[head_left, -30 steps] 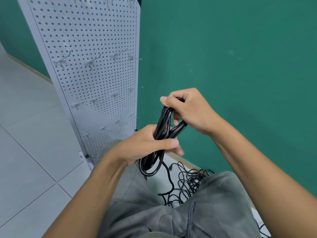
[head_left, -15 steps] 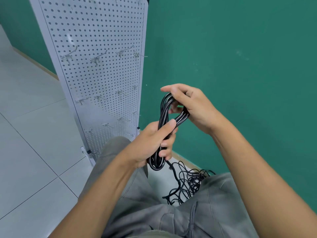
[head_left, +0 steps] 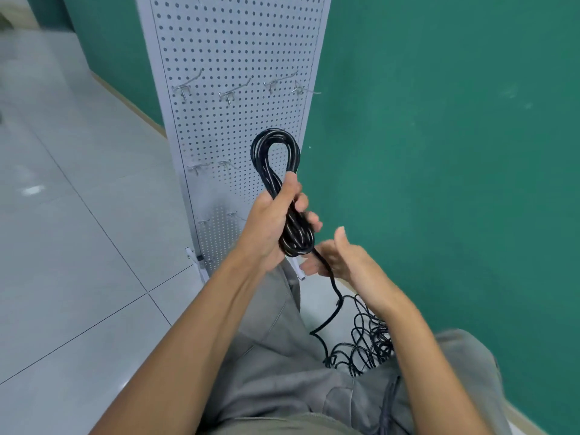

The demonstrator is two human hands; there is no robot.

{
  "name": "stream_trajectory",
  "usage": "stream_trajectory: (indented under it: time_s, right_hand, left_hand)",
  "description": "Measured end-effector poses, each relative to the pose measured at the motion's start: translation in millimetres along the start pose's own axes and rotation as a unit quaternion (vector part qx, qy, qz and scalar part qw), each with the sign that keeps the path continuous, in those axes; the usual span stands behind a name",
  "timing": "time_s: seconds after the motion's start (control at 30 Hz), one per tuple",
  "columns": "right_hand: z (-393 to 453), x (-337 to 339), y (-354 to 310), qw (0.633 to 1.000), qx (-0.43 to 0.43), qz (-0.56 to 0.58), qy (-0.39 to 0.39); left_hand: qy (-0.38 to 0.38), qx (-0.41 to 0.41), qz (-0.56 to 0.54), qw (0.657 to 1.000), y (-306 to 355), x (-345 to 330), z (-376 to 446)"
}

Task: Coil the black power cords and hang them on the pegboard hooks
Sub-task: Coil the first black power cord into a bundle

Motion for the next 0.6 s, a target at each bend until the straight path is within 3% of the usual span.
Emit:
stream_trajectory:
  time_s: [0.1,0.3,0.47,0.6]
  right_hand:
    - [-5,0,13,1.000,-0.008,0.013,0.006]
    - [-11,-4,38,0.994,-0.052,-0.094,0.026]
    - [-16,7,6,0.988,0.041,-0.112,0.100]
    - [-25,13,-34,0.978,0.101,-0.155,0.094]
  left_hand:
    - [0.052,-0.013,-0.038,0.998,5,12,6]
    - [0.151,-0.054,-0.057,0.985,15,36,10]
    - [0.217,-0.058,-0.046,0.973,16,56,14]
    - [0.237,-0.055,-0.044,0.969,12,62,16]
Point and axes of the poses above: each hand's wrist, its own z-axis towards the middle knuckle, its own x-axis out of the back of the hand, y = z × x, the point moved 3 cm from there along z, towards the middle knuckle, and after that the axes turned 3 degrees about x, right-handed, at the moved point
